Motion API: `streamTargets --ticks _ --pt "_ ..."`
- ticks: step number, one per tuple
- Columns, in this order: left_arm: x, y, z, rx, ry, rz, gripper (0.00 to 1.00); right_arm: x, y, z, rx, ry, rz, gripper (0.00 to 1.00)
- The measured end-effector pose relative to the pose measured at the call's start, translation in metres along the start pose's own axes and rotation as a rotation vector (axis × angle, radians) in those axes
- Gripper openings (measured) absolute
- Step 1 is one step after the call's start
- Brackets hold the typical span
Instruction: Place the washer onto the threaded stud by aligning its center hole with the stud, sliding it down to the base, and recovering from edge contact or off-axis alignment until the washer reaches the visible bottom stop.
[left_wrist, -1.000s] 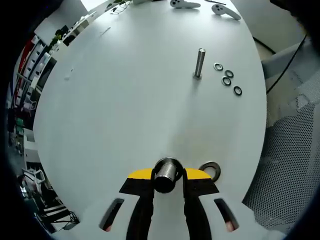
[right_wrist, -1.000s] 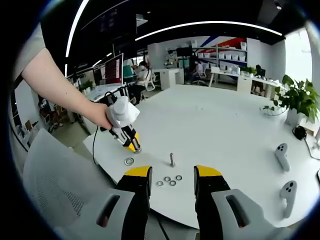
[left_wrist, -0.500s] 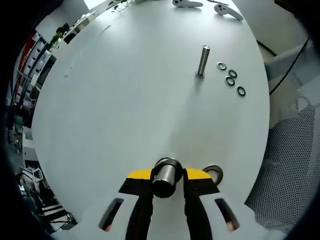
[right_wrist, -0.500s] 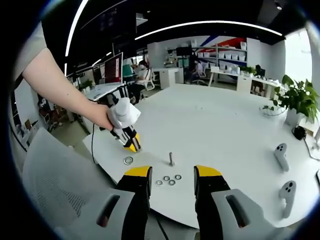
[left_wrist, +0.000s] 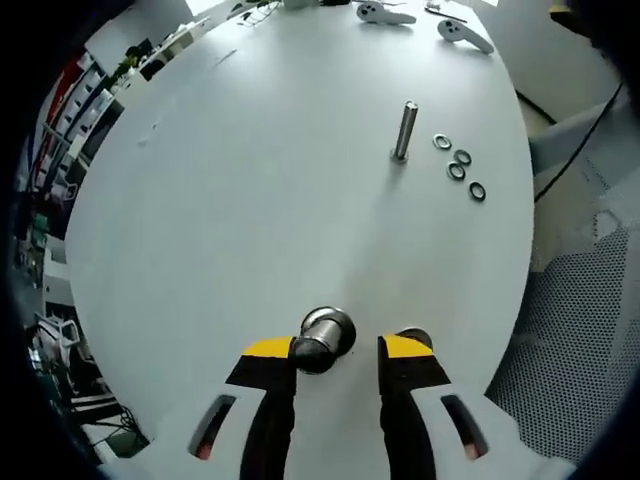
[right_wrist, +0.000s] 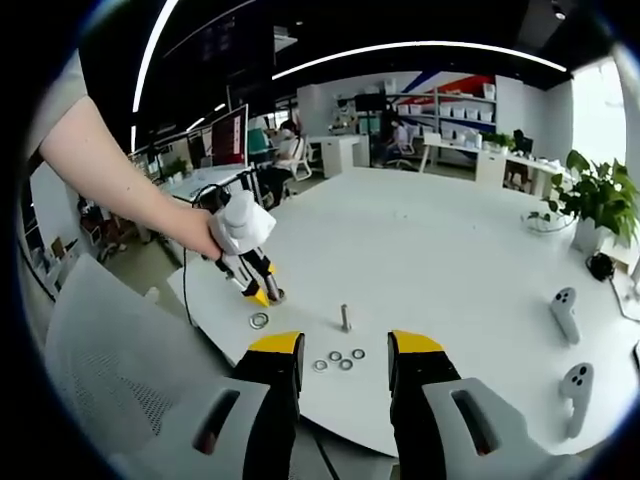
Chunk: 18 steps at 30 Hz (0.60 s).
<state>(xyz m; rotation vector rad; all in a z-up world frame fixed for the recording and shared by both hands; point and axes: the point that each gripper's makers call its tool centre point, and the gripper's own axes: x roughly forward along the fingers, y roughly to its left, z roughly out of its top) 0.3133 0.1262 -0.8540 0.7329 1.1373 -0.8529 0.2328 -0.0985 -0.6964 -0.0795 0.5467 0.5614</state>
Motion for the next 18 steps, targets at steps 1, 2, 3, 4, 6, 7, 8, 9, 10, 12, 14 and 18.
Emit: streamTargets --ticks 1,2,3,4,6,7,8,9,10,12,14,18 --pt "-0.002 0.0 -0.001 -0.005 -0.003 0.003 0.3 0.0 0.001 0.0 -0.001 0.001 0.002 0.36" --pt "-0.005 0.0 -0.004 -0.02 -0.008 0.007 0.3 0.0 0.001 0.0 0.0 0.001 0.005 0.36" --pt "-0.006 0.0 -0.005 -0.031 -0.011 0.007 0.3 0.0 0.001 0.0 -0.001 0.001 0.006 0.36" --pt "-0.007 0.0 -0.008 -0.045 -0.013 0.009 0.3 0.001 0.001 0.0 -0.001 0.001 0.008 0.36" --pt "-0.008 -0.001 -0.01 -0.076 -0.017 0.004 0.3 0.001 0.002 0.0 -0.003 0.002 0.012 0.35" --pt "-0.01 -0.004 -0.01 -0.095 -0.027 -0.002 0.3 0.001 0.003 0.0 -0.004 0.002 0.014 0.35" --pt "-0.011 -0.005 -0.011 -0.099 -0.03 -0.003 0.31 0.001 0.003 0.0 -0.004 0.003 0.015 0.35" --pt "-0.011 -0.007 -0.011 -0.109 -0.032 -0.003 0.31 0.001 0.003 0.0 -0.004 0.002 0.016 0.35" --pt "-0.012 -0.012 -0.012 -0.118 -0.034 -0.007 0.32 0.001 0.003 0.0 -0.005 0.002 0.017 0.35" --pt "-0.012 -0.017 -0.014 -0.121 -0.034 -0.004 0.34 0.001 0.004 0.0 -0.005 0.003 0.021 0.35" --pt "-0.009 -0.023 -0.017 -0.117 -0.031 -0.004 0.33 0.001 0.005 0.0 -0.008 0.003 0.025 0.35" --pt "-0.002 -0.04 -0.023 -0.143 -0.019 -0.021 0.33 0.001 0.005 0.0 -0.008 0.002 0.029 0.35"
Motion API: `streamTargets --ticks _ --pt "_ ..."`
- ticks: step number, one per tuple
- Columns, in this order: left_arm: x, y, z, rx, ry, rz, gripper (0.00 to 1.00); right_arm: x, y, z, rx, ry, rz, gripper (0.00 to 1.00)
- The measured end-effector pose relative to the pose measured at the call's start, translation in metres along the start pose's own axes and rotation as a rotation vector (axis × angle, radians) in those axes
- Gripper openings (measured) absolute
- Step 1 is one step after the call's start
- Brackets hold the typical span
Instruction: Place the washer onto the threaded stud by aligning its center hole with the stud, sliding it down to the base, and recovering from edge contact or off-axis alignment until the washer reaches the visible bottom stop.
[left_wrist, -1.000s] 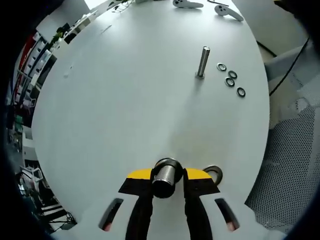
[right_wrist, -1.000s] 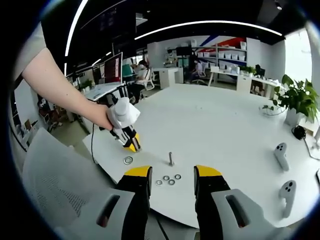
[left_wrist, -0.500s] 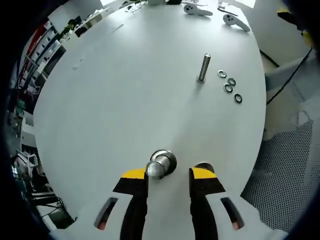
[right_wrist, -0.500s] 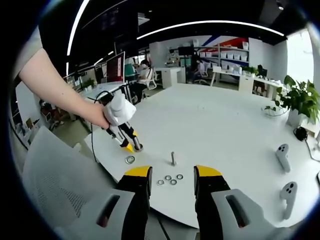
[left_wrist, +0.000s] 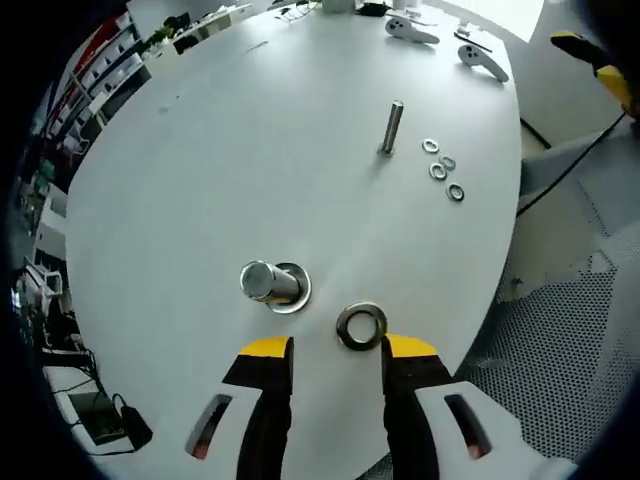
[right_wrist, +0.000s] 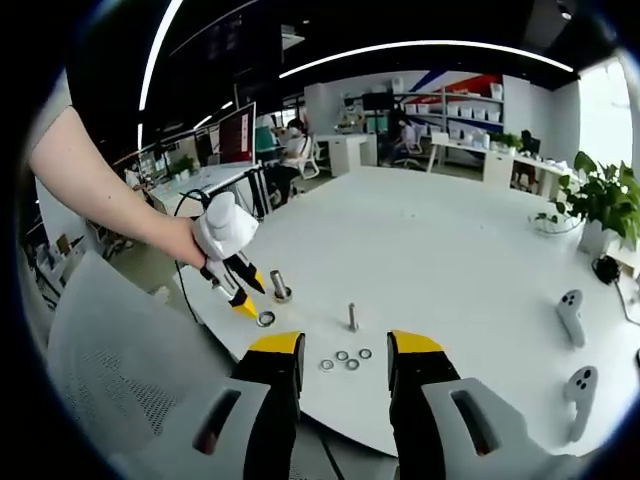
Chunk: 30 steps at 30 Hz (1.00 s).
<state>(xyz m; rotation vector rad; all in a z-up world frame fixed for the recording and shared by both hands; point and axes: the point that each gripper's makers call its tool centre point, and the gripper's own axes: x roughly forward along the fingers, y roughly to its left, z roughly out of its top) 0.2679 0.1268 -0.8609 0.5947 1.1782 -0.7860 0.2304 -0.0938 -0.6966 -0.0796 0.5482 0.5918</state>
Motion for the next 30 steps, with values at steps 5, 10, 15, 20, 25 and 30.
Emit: streamTargets --ticks 5,10,15,20,25,30 --pt "0.008 -0.011 0.0 -0.042 -0.003 -0.014 0.33 0.0 -0.001 -0.001 0.0 0.001 -0.006 0.35" --pt "0.014 -0.012 0.005 -0.05 0.016 -0.02 0.31 -0.001 -0.002 0.0 0.001 -0.002 -0.011 0.35" --pt "0.017 -0.009 0.005 -0.032 0.034 -0.004 0.25 0.0 -0.002 0.0 0.001 0.0 -0.012 0.34" --pt "0.016 -0.007 0.005 -0.025 0.044 0.001 0.21 -0.001 -0.003 0.0 0.0 -0.001 -0.015 0.34" --pt "0.016 -0.008 0.004 -0.023 0.065 0.004 0.21 -0.001 -0.003 0.0 0.001 -0.002 -0.017 0.34" --pt "0.012 -0.009 -0.009 0.019 0.132 -0.01 0.21 -0.001 -0.003 0.001 0.002 -0.004 -0.018 0.34"
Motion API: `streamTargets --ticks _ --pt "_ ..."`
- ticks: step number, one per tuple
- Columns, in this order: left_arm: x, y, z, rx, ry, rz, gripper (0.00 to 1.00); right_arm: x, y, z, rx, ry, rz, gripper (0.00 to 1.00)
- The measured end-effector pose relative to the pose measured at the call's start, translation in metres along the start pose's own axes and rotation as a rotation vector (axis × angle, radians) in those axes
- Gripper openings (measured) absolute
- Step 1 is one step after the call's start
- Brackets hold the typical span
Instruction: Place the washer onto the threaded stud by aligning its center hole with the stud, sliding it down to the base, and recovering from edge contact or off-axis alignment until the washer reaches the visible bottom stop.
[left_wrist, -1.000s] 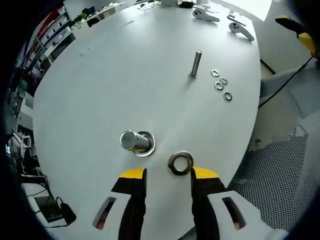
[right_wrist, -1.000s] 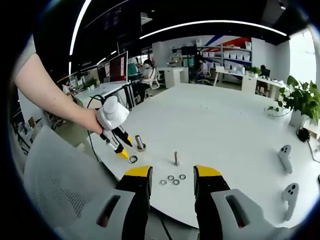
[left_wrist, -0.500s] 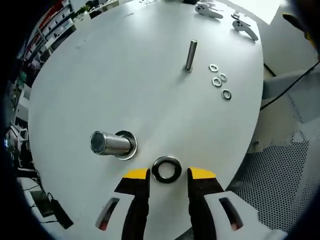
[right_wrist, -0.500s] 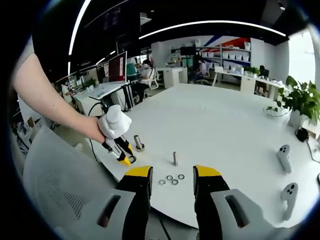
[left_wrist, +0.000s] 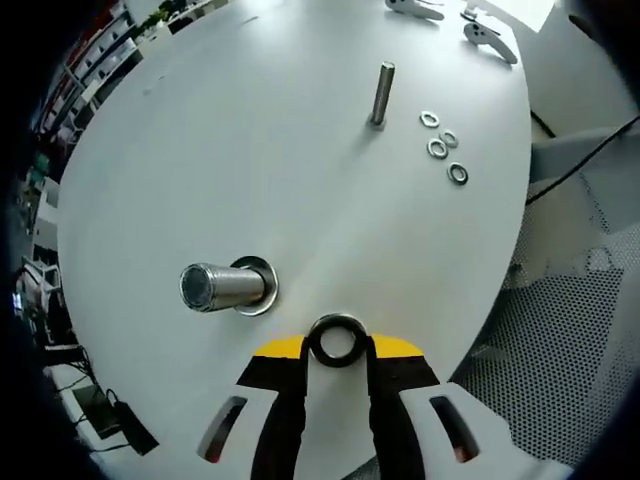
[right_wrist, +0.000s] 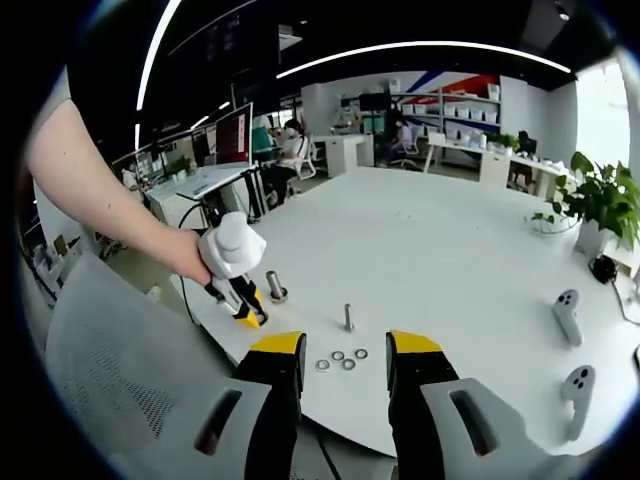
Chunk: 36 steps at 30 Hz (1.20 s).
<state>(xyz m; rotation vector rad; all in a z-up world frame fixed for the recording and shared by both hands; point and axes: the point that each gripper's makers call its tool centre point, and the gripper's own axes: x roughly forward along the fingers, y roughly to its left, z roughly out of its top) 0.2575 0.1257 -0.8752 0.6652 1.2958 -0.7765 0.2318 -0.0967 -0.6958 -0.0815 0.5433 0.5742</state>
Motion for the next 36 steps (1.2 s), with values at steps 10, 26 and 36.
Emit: streamTargets --ticks 10,26,36 --pt "0.0017 0.0007 -0.003 0.014 0.088 0.0 0.22 -0.0005 -0.0007 0.0011 0.003 -0.007 -0.002 0.34" --pt "0.0019 -0.0032 -0.0043 0.01 0.147 0.005 0.29 -0.0003 0.001 0.0007 -0.002 -0.009 0.005 0.34" --pt "0.0009 0.0006 -0.0054 -0.057 0.077 0.011 0.24 -0.0006 0.0023 0.0009 -0.003 -0.01 0.012 0.34"
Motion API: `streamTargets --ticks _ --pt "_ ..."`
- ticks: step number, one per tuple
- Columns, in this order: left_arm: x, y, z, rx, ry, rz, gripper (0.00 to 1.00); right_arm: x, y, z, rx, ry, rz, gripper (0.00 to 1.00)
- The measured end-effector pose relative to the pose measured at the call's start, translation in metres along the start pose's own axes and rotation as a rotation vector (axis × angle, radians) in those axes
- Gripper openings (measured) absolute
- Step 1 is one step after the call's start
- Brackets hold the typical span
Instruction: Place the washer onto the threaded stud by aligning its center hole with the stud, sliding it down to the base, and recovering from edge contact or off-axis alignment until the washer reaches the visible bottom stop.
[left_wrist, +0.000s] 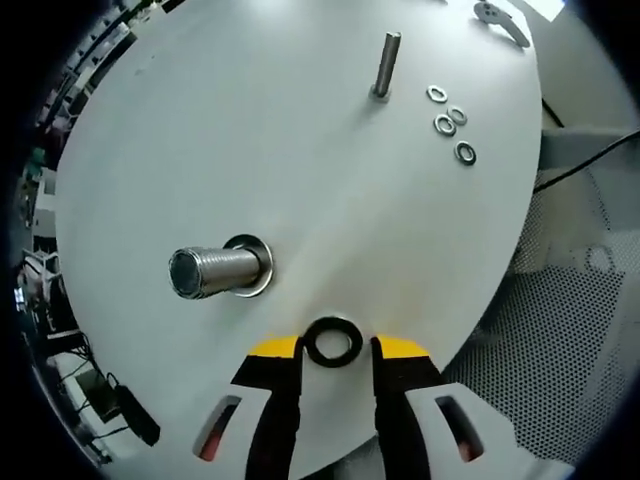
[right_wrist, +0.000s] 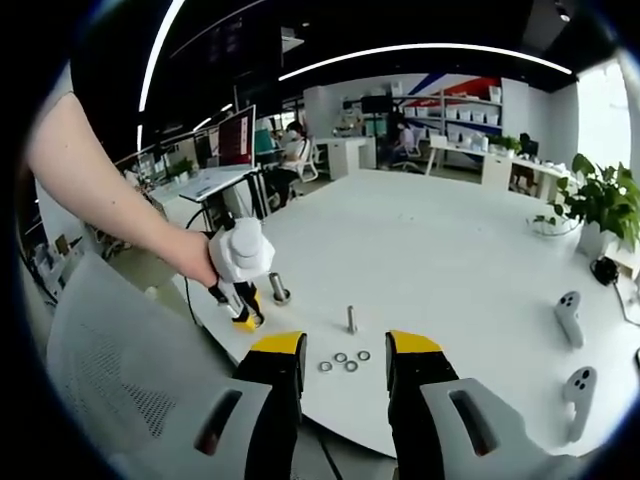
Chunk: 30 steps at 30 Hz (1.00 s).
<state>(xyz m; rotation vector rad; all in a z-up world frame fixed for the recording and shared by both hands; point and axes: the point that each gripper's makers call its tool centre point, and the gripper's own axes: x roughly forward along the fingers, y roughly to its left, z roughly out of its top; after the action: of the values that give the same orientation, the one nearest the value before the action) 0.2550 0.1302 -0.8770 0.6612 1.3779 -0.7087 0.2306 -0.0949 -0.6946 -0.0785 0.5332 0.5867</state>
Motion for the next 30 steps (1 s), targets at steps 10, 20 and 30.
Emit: streamTargets --ticks 10,20,30 --pt "0.0 -0.001 0.002 -0.02 -0.013 0.013 0.2 0.0 0.0 0.0 0.0 -0.001 0.001 0.34" --pt "-0.002 0.0 0.0 -0.034 -0.058 0.004 0.19 0.001 0.001 0.0 0.0 -0.002 0.008 0.34" --pt "-0.014 0.005 0.001 0.013 -0.1 0.03 0.19 0.001 0.003 0.0 -0.001 0.005 0.016 0.34"
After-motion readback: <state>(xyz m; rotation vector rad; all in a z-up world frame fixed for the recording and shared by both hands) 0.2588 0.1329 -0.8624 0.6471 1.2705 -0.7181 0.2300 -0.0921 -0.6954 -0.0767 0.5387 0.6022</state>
